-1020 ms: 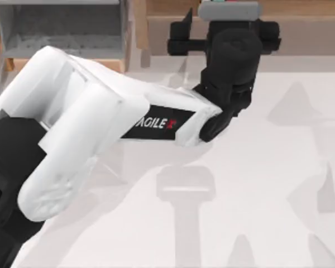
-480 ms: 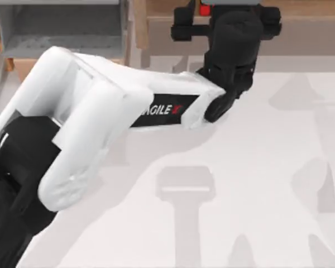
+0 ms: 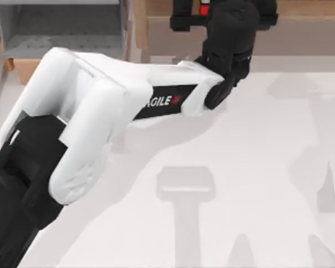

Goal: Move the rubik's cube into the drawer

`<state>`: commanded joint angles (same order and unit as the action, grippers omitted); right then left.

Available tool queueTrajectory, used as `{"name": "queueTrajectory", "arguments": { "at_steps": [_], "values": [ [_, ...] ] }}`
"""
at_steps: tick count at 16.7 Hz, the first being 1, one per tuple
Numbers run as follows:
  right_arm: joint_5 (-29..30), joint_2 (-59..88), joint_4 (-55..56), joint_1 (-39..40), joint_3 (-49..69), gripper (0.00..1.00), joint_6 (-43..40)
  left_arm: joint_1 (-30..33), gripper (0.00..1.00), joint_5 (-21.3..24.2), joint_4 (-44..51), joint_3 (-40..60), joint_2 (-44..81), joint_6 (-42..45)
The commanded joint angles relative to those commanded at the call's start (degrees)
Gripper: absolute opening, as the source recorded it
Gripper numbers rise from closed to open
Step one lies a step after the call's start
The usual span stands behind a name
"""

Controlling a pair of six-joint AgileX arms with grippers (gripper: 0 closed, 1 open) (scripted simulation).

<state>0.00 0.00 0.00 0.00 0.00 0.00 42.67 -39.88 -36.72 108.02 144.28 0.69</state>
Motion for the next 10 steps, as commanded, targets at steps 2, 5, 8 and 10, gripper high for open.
{"name": "queueTrajectory", "arguments": {
  "at_steps": [2,5,8,10],
  "values": [
    [0.0,0.0,0.0,0.0,0.0,1.0,0.0,0.0,0.85,0.0,0.0,0.0,0.0,0.0],
    [0.0,0.0,0.0,0.0,0.0,1.0,0.0,0.0,0.62,0.0,0.0,0.0,0.0,0.0],
    [0.0,0.0,0.0,0.0,0.0,1.0,0.0,0.0,0.4,0.0,0.0,0.0,0.0,0.0],
    [0.0,0.0,0.0,0.0,0.0,1.0,0.0,0.0,0.25,0.0,0.0,0.0,0.0,0.0]
  ]
}}
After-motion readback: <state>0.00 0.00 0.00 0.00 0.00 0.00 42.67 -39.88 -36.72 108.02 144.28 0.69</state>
